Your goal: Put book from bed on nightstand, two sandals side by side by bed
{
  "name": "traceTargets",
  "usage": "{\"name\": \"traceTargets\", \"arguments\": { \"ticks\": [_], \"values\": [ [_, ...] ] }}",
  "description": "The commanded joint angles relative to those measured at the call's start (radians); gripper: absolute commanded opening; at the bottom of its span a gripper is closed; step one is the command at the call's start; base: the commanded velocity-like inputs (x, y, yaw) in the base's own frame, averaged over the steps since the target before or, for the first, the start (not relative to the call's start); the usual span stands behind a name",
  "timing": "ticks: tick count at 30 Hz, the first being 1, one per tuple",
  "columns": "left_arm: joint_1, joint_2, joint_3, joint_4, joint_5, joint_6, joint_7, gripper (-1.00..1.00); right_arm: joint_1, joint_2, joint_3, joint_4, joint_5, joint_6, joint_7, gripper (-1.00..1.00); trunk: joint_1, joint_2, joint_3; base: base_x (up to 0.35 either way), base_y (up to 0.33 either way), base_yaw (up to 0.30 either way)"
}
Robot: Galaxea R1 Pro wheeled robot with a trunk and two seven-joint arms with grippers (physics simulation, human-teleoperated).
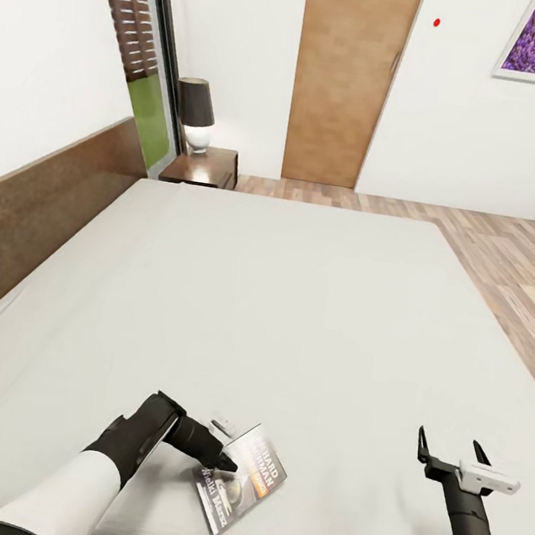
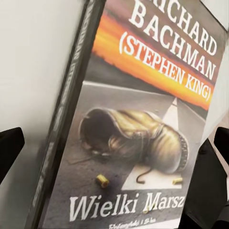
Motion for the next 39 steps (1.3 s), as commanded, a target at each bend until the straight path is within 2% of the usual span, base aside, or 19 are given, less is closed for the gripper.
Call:
{"name": "traceTargets", "arguments": {
  "ticks": [1, 32, 39],
  "values": [
    [0.000, 0.000, -0.001, -0.002, -0.008, 0.005, -0.007, 1.00, -0.001, 0.000, -0.004, 0.000, 0.008, -0.004, 0.003, 1.00, 0.000, 0.000, -0.001, 0.000, -0.083, 0.000],
    [0.000, 0.000, -0.009, -0.002, -0.008, 0.005, -0.007, 1.00, -0.001, 0.000, -0.002, 0.000, 0.008, -0.004, 0.003, 1.00, 0.000, 0.000, -0.001, 0.000, -0.005, 0.000],
    [0.000, -0.008, -0.010, -0.002, -0.008, 0.005, -0.007, 1.00, -0.001, 0.000, -0.002, 0.000, 0.008, -0.004, 0.003, 1.00, 0.000, 0.000, -0.001, 0.000, -0.152, 0.000]
  ]
}}
